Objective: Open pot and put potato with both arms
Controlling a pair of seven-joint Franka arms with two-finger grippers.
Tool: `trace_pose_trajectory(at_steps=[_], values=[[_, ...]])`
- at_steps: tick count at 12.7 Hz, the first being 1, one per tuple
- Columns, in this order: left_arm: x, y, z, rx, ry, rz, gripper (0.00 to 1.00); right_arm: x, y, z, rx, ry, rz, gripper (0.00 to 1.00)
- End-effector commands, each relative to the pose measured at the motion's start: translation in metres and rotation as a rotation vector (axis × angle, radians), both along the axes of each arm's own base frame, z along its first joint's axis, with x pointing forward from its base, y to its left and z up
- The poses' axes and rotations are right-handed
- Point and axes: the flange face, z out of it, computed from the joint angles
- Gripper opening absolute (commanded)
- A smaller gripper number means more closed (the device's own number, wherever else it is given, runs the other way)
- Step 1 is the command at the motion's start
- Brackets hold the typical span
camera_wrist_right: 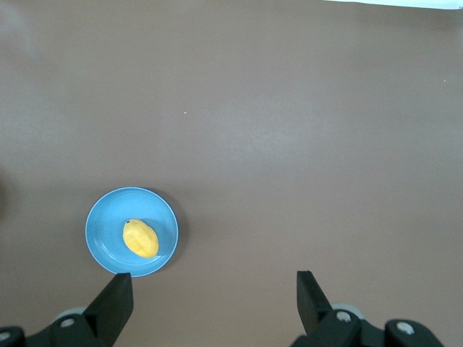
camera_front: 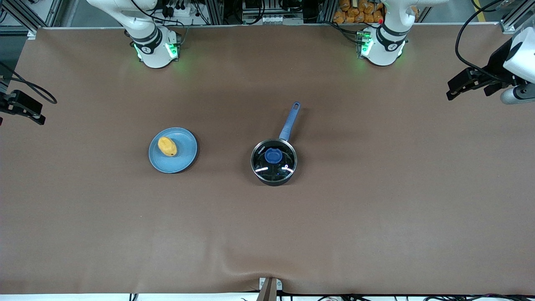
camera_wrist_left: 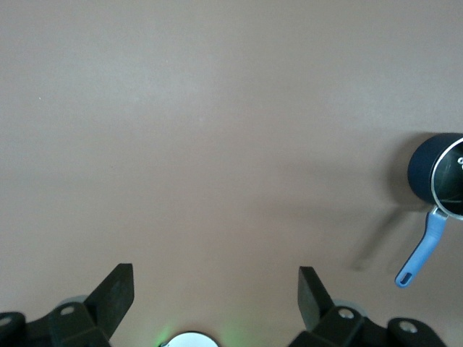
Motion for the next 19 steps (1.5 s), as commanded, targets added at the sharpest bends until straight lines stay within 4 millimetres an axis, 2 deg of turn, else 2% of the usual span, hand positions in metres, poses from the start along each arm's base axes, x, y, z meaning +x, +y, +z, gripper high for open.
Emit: trace_pose_trajectory(at_steps=[1,5,11,14,19], values=[[-0.006,0.0,0.006,0.008,0.016,-0.02,1.0,-0.001,0.001,0.001,0.005,0.001,-0.014,1.0],[-0.003,0.001,0.006,0.011,0.014,-0.015,1.0,-0.001,0.0,0.001,0.005,0.001,-0.015,1.0],[-0.003,-0.002,-0.004,0.01,0.048,-0.029,1.0,-0.001,0.001,0.001,0.007,0.001,-0.015,1.0],[-0.003,-0.001,-0.005,0.009,0.05,-0.028,1.0,-0.004,-0.009,-0.001,0.104,0.008,-0.072,1.0],[-0.006,-0.005,-0.001,0.007,0.042,-0.036,1.0,-0.004,-0.008,-0.001,0.106,0.008,-0.08,1.0]])
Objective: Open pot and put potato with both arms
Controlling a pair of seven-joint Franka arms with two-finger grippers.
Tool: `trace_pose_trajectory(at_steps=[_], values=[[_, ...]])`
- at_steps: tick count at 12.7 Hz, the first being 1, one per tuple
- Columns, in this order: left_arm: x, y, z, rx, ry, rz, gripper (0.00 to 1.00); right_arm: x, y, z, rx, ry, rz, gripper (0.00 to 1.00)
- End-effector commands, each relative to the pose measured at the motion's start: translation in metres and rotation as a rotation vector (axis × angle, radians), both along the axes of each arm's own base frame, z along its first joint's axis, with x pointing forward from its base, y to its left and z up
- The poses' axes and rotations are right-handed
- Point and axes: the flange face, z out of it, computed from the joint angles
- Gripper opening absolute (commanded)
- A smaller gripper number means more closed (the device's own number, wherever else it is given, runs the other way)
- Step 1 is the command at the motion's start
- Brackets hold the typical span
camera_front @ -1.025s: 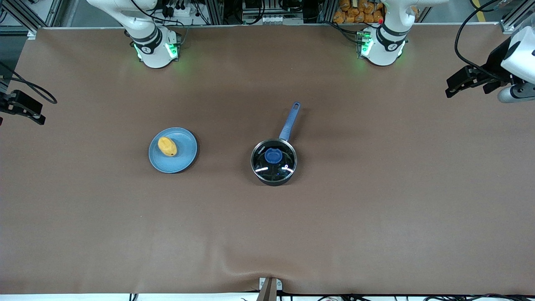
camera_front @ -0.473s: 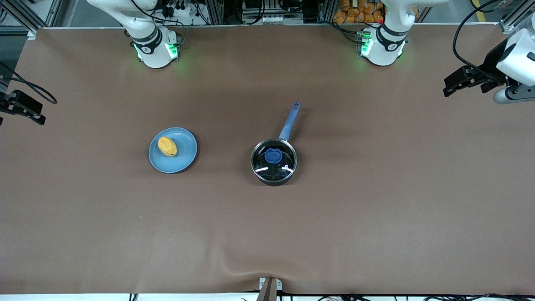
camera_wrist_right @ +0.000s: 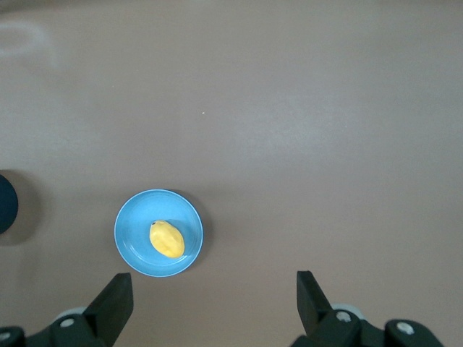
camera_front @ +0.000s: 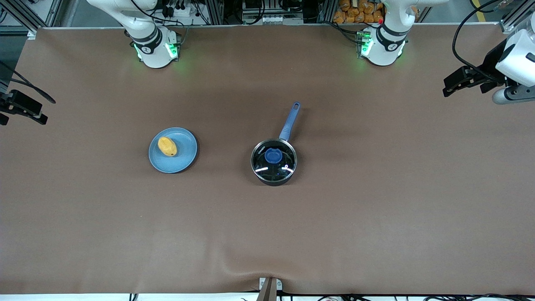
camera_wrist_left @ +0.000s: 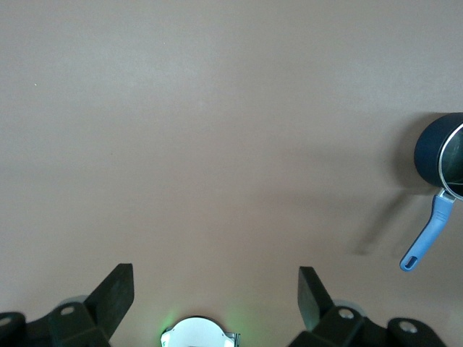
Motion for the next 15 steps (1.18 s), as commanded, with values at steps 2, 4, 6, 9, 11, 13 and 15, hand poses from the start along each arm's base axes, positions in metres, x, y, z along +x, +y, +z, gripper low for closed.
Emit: trace_pose_trajectory(at_steps=[2,4,6,9,11,13,15], values=[[-0.0018,-0.0049,0.0026,-0.013,0.008,-0.023,1.0,-0.0024,-0.0007,0.0,0.018,0.005,-0.02,1.0],[-0.0024,-0.0045,0.0033,-0.016,0.008,-0.022,1.0,-0.0024,-0.0007,0.0,0.018,0.005,-0.02,1.0],[-0.0017,-0.0031,0.0032,-0.018,0.008,-0.019,1.0,-0.0024,-0.0007,0.0,0.018,0.005,-0.02,1.0],[-0.0014,-0.0039,0.0024,-0.017,0.01,-0.007,1.0,-0.0024,-0.0007,0.0,0.018,0.005,-0.02,1.0],[-0.0011,-0.0029,0.0025,-0.016,0.008,-0.005,1.0,-0.0023,-0.0007,0.0002,0.018,0.004,-0.022,1.0],[0.0008,-0.0023,0.0015,-0.016,0.003,-0.003,1.0,-0.0024,-0.0007,0.0,0.018,0.005,-0.02,1.0],[0.0014,-0.0031,0.0008,-0.016,0.003,-0.003,1.0,-0.0024,-0.0007,0.0,0.018,0.005,-0.022,1.0]])
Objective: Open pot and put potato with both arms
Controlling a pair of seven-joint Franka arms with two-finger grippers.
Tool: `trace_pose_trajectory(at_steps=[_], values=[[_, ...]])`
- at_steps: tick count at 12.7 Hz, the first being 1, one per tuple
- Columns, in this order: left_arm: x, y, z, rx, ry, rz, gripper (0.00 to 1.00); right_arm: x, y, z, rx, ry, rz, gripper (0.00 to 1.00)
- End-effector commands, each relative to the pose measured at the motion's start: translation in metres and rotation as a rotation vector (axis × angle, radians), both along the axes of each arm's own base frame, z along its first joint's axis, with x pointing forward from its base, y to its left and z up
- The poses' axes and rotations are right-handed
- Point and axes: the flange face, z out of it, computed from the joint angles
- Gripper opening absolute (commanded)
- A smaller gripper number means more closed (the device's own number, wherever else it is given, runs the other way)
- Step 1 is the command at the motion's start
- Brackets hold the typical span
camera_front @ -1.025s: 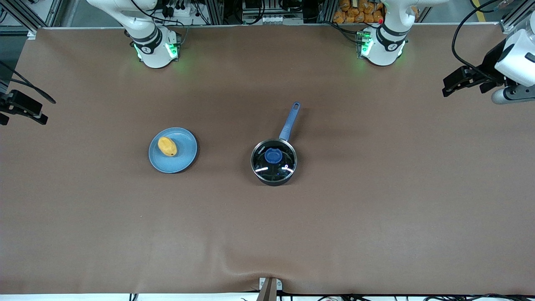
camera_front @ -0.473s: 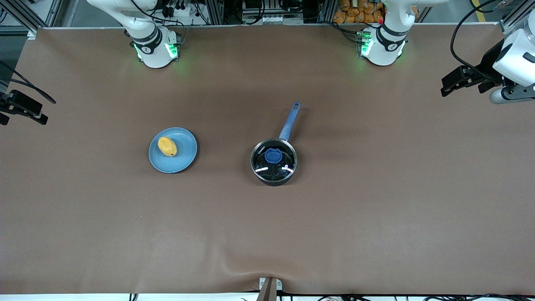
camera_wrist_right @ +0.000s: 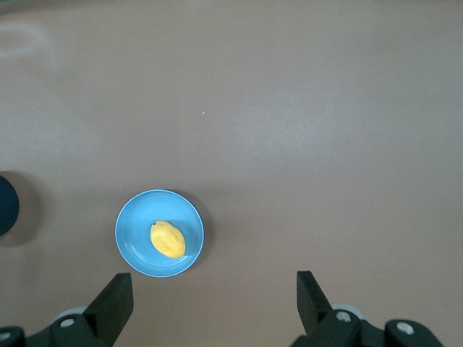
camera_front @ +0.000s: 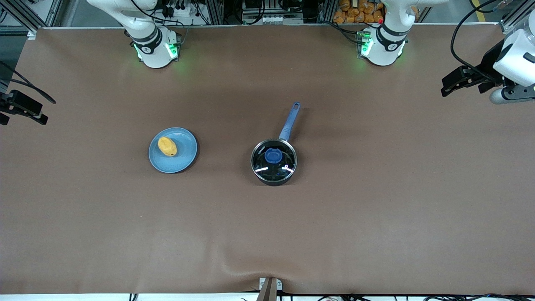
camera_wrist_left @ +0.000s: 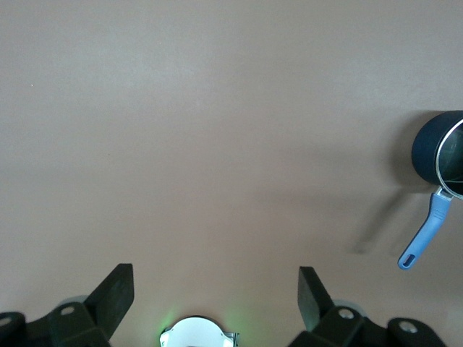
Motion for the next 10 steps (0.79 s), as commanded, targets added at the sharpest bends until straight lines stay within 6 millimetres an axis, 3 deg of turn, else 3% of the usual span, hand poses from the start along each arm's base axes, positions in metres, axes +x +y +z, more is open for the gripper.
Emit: trace_pose_trajectory(at_steps=[1,6,8,10], values=[[0.001,0.001,0.002,-0.013,0.001,0.003,1.0,-0.002,-0.001,0.0,0.017,0.005,-0.016,1.0],[0.005,-0.008,0.0,-0.015,-0.01,-0.001,1.0,-0.009,0.006,-0.02,0.017,0.043,-0.003,1.0],[0.019,-0.033,-0.011,-0.029,-0.038,-0.023,1.0,-0.016,0.012,-0.036,0.02,0.057,0.004,1.0],[0.035,-0.059,-0.029,-0.04,-0.061,-0.06,1.0,-0.018,0.033,-0.057,0.034,0.095,0.038,1.0]])
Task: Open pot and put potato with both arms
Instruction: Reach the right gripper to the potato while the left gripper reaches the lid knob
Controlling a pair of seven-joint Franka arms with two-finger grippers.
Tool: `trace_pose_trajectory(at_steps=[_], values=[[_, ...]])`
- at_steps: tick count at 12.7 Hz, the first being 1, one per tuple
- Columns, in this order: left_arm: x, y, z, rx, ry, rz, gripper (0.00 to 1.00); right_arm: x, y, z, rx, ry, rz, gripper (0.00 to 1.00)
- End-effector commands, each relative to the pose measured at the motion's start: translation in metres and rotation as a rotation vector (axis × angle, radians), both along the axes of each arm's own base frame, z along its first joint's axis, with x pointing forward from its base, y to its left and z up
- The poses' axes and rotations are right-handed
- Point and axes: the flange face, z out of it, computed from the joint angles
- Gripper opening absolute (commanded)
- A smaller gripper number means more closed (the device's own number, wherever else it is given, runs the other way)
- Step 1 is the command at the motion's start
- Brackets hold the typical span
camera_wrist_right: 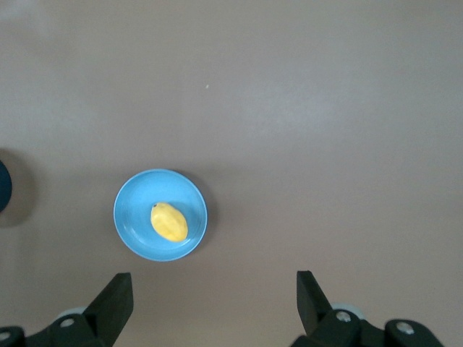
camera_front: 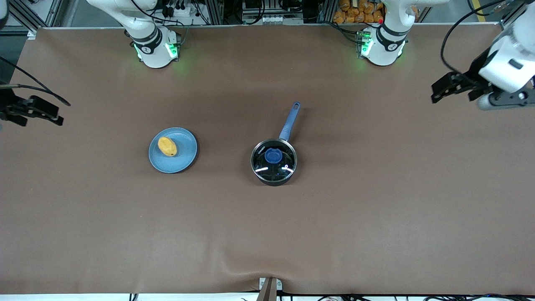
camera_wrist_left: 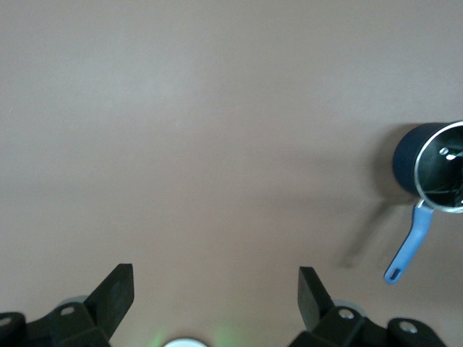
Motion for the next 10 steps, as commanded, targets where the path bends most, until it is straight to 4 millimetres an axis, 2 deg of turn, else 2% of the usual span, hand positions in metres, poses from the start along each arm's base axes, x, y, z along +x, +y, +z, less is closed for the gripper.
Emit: trace_pose_trajectory(at_steps=[1,3,4,5,8,9,10], values=[[0.025,-0.045,-0.025,-0.024,0.002,-0.054,1.0,-0.014,0.025,-0.027,0.036,0.019,0.023,1.0],[0.049,-0.093,-0.041,-0.046,0.012,-0.072,1.0,-0.017,0.036,-0.063,0.049,0.012,0.057,1.0],[0.057,-0.123,-0.054,-0.054,0.023,-0.057,1.0,-0.019,0.041,-0.085,0.052,0.009,0.095,1.0],[0.064,-0.155,-0.069,-0.063,0.017,-0.044,1.0,-0.022,0.055,-0.107,0.05,0.003,0.143,1.0],[0.075,-0.242,-0.13,-0.108,-0.05,-0.055,1.0,-0.029,0.088,-0.16,0.04,-0.02,0.207,1.0],[0.076,-0.264,-0.151,-0.121,-0.064,-0.067,1.0,-0.034,0.097,-0.18,0.035,-0.034,0.236,1.0],[0.08,-0.277,-0.171,-0.137,-0.078,-0.074,1.0,-0.04,0.105,-0.201,0.031,-0.058,0.283,1.0]])
